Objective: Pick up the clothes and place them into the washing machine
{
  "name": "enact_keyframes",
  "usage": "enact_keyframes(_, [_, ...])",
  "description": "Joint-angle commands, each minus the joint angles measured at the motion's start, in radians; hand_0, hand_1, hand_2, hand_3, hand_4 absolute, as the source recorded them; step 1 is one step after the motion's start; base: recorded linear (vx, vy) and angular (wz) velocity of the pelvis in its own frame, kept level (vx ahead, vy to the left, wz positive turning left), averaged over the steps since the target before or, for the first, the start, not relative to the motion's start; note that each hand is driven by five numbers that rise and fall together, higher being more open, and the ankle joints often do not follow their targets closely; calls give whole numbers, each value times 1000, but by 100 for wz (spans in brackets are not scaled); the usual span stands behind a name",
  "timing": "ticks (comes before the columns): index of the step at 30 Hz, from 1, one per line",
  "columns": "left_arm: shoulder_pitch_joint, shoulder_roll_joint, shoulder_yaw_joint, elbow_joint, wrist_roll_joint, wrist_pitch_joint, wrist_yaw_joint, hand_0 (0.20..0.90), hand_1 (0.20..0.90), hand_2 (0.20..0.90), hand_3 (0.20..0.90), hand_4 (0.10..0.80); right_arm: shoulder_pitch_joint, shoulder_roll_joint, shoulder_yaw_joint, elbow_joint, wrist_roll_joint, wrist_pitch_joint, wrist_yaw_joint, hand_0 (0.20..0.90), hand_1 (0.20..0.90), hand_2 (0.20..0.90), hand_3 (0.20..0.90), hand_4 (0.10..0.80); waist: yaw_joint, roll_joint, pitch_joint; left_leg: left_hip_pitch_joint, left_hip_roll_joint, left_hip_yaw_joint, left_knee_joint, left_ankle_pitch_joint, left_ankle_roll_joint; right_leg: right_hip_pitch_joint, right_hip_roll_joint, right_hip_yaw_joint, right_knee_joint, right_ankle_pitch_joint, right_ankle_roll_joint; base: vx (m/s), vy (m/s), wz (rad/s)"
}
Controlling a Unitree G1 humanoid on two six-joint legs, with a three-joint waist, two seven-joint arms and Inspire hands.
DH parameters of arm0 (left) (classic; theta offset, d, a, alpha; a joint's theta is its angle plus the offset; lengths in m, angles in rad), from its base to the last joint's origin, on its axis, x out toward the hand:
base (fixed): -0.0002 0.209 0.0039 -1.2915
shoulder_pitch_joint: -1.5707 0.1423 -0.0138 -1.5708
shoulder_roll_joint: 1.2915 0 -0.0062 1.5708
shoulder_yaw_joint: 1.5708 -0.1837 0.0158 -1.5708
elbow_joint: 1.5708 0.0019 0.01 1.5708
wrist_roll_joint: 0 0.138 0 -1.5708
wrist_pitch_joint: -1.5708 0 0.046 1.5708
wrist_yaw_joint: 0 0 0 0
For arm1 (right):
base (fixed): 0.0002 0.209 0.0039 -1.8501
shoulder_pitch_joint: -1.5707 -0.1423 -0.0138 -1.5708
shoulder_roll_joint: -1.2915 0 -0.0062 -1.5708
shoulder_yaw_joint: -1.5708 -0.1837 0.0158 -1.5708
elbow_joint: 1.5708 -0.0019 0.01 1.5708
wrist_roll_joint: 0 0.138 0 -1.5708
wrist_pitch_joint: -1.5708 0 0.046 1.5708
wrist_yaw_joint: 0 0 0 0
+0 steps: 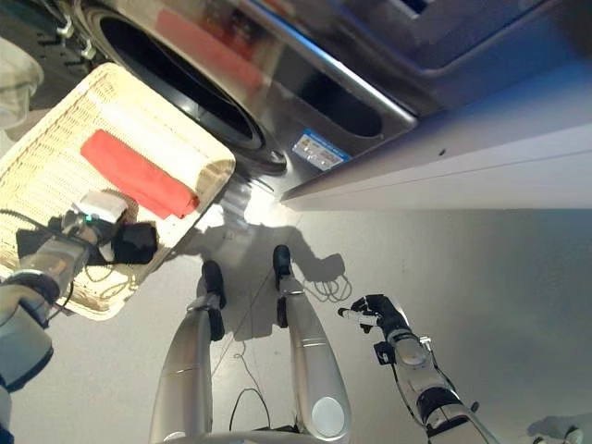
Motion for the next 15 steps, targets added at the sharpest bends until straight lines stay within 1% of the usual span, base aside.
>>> enact_keyframes(1, [69, -19, 82, 65, -47, 7, -5, 200, 200, 200, 200, 300, 53, -141, -11, 6, 3, 4, 5, 900, 900, 900, 900, 800, 8, 25, -22, 13, -24, -76, -132, 68, -78, 110, 6, -59, -131, 44, 24, -79, -11, -4])
enact_keyframes(2, [70, -22, 98, 65, -61, 9, -3, 200, 200, 200, 200, 300, 54, -142, -15, 5, 1, 4, 6, 900, 900, 900, 900, 800, 5, 21, -19, 11, -29, -68, -146, 110, -75, 109, -2, -63, -142, 74, 20, -73, -19, 0])
enact_keyframes(5, [80, -15, 188, 66, -143, 13, 28, 200, 200, 200, 200, 300, 68, -132, -28, 5, 2, 4, 11, 900, 900, 900, 900, 800, 10, 20, -29, 56, -36, -62, -189, 128, -79, 154, -3, -61, -181, 89, 25, 7, -17, 4])
enact_keyframes(7, [92, -10, 326, 63, -292, 7, 57, 200, 200, 200, 200, 300, 91, -116, -46, 2, 4, -1, 12, 900, 900, 900, 900, 800, 16, 24, -37, 85, -41, -61, -217, 142, -81, 177, -7, -57, -204, 100, 26, 49, -11, 5])
enact_keyframes(8, [93, -10, 326, 63, -292, 8, 57, 200, 200, 200, 200, 300, 91, -116, -46, 2, 5, -1, 12, 900, 900, 900, 900, 800, 15, 24, -37, 86, -41, -62, -218, 142, -81, 177, -7, -57, -204, 100, 26, 32, -7, -1])
enact_keyframes(11, [114, -23, 513, 61, -517, -28, 69, 200, 200, 200, 200, 300, 114, -95, -69, 8, 3, 1, 13, 900, 900, 900, 900, 800, 21, 25, -45, 112, -44, -59, -240, 150, -83, 198, -10, -55, -220, 108, 26, 35, -3, -3])
enact_keyframes(13, [132, -58, 657, 20, -756, -77, 56, 200, 200, 200, 200, 300, 131, -79, -84, 21, 7, 6, 9, 900, 900, 900, 900, 800, 26, 27, -48, 126, -46, -58, -250, 153, -83, 210, -12, -54, -230, 111, 25, 45, -13, 1])
enact_keyframes(14, [139, -64, 668, 3, -773, -86, 53, 200, 200, 200, 200, 300, 137, -76, -86, 18, 7, 9, 8, 900, 900, 900, 900, 800, 27, 29, -48, 131, -48, -60, -253, 154, -83, 214, -13, -54, -231, 111, 25, 37, -15, 3])
enact_keyframes(15, [151, -86, 718, -34, -877, -112, 47, 200, 200, 200, 200, 300, 143, -72, -89, 23, 8, 8, 6, 900, 900, 900, 900, 800, 30, 30, -46, 136, -50, -61, -255, 154, -83, 222, -13, -54, -232, 111, 25, 28, -12, 4])
